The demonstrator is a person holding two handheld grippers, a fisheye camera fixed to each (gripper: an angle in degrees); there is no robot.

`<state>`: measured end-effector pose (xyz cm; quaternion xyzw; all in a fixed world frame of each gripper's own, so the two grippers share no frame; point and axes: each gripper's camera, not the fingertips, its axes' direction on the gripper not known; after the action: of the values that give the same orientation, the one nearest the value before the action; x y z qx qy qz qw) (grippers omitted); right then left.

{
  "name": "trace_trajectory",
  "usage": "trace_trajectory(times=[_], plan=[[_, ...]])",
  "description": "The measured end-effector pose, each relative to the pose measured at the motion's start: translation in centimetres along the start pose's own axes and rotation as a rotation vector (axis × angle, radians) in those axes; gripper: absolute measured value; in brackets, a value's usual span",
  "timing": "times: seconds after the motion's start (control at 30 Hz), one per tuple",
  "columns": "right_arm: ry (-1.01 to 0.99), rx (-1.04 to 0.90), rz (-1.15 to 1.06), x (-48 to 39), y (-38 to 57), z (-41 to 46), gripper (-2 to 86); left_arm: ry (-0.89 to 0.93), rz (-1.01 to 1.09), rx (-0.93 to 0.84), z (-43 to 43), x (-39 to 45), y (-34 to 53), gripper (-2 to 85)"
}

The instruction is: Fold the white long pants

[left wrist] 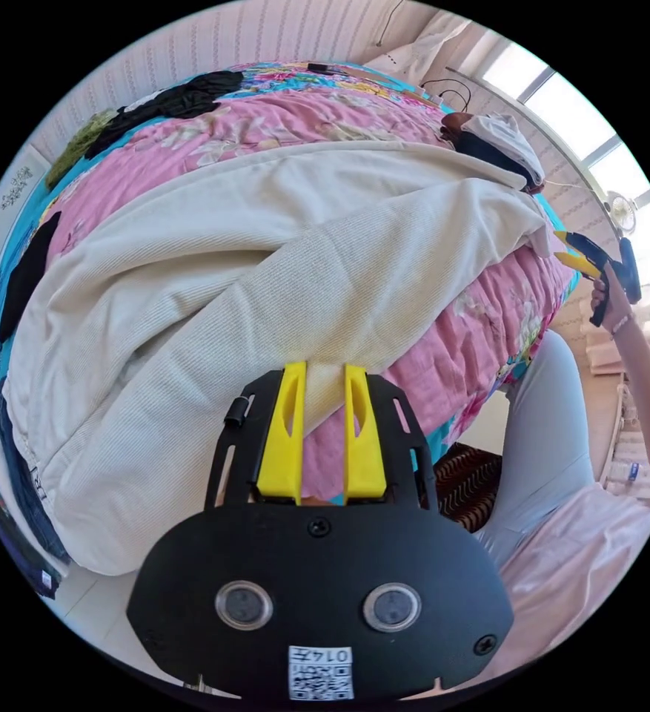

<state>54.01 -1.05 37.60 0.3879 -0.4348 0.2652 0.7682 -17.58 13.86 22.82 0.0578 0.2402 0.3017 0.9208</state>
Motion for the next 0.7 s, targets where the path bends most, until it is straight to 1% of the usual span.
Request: trace_trajectory(times=[0.03,0.1,0.13,0.23,0.27,0.33,0.4,0.43,0.47,0.5,0.53,0.57,0.6,0.7], plan=[[-0.014,-0.018,-0.011,-0.1,-0.5,-0.2,11.3,-0.011,0.005,0.002,0.1,0.0,-0.1,5.0],[-0.060,-0.106,-0.039,-0.2,-2.1,-1.6,5.1,-0.018,0.034,0.013,0.2,0.3,-0.3,0.2],[-0.065,-0.096,-0.058,-0.3,-2.3,-2.5,4.6,-0.019,0.044,0.019,0.0,0.5,-0.2,-0.1],[-0.101,0.004,-0.159,-0.7,-2.2,-9.2,2.7,-0.002,0.130,0.092,-2.5,1.3,1.1,-0.8],[-0.119,0.039,-0.194,-0.5,-1.9,-12.2,2.3,0.028,0.177,0.139,-3.8,1.6,2.2,-0.9],[-0.118,0.028,-0.219,0.2,-1.2,-15.6,1.9,0.080,0.245,0.157,-5.1,1.9,4.0,-0.9],[-0.060,-0.036,-0.203,2.1,0.1,-17.7,1.5,0.194,0.241,0.111,-4.1,1.6,6.0,-0.9],[-0.035,-0.062,-0.194,2.7,0.5,-17.7,1.5,0.218,0.228,0.102,-3.5,1.5,6.4,-0.9],[0.012,-0.152,-0.157,4.1,1.3,-17.0,1.3,0.248,0.200,0.086,-1.8,1.4,7.2,-0.9],[0.083,-0.234,-0.119,5.3,2.3,-16.1,1.0,0.259,0.192,0.046,0.2,1.5,7.8,-0.9],[0.101,-0.279,-0.110,5.8,2.9,-15.7,0.9,0.262,0.198,0.019,1.1,1.6,8.0,-0.9],[0.119,-0.380,-0.081,6.6,4.0,-14.9,0.8,0.242,0.207,-0.013,2.5,2.0,8.4,-0.9],[0.136,-0.416,-0.072,6.9,5.0,-14.7,0.7,0.213,0.213,-0.016,3.3,2.4,8.7,-0.9],[0.170,-0.354,-0.075,6.6,6.4,-16.5,1.2,0.227,0.189,-0.002,3.9,2.2,8.8,-0.9]])
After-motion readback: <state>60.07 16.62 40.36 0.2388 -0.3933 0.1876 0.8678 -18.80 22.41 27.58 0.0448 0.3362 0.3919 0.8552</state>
